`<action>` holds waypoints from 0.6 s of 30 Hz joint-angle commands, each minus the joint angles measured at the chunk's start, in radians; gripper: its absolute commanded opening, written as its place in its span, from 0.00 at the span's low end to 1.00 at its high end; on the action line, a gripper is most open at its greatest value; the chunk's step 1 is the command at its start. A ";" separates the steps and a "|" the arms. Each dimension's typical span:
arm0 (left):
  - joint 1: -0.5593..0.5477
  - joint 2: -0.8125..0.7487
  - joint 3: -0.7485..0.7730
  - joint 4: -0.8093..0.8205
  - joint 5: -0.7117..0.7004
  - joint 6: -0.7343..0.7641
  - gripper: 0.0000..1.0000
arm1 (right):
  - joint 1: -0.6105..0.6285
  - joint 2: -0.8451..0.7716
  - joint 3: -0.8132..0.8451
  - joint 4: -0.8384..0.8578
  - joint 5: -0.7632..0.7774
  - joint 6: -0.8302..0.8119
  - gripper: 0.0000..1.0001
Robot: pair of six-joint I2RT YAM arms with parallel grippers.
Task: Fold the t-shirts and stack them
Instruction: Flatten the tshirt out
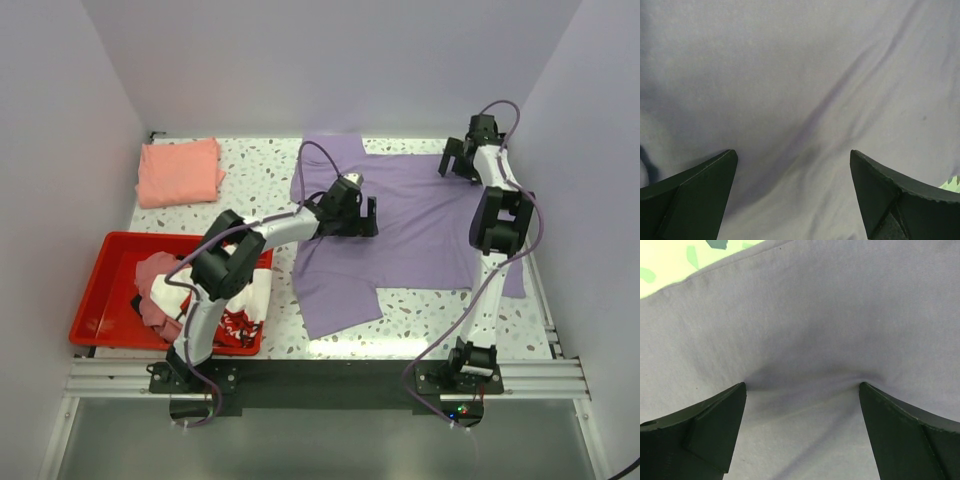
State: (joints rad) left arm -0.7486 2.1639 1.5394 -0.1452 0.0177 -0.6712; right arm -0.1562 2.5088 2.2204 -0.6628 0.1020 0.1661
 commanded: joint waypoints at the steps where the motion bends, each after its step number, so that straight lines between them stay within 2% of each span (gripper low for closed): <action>1: -0.021 -0.058 -0.022 -0.053 -0.009 -0.027 1.00 | -0.016 0.013 0.061 -0.011 -0.076 -0.023 0.99; 7: -0.049 -0.110 -0.035 -0.080 -0.057 -0.036 1.00 | -0.003 -0.135 0.016 0.018 -0.211 -0.095 0.99; 12: -0.055 -0.159 0.013 -0.173 -0.156 -0.001 1.00 | 0.041 -0.374 -0.226 0.117 -0.199 -0.138 0.99; 16: -0.054 -0.243 -0.002 -0.198 -0.271 0.031 1.00 | 0.115 -0.502 -0.367 0.115 -0.102 -0.146 0.99; 18: -0.049 -0.280 -0.019 -0.191 -0.315 0.067 1.00 | 0.176 -0.551 -0.464 0.104 0.002 -0.113 0.99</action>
State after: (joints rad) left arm -0.8055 1.9900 1.5124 -0.3325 -0.1757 -0.6640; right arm -0.0547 2.0422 1.8408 -0.5835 0.0025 0.0521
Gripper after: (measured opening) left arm 0.997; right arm 0.987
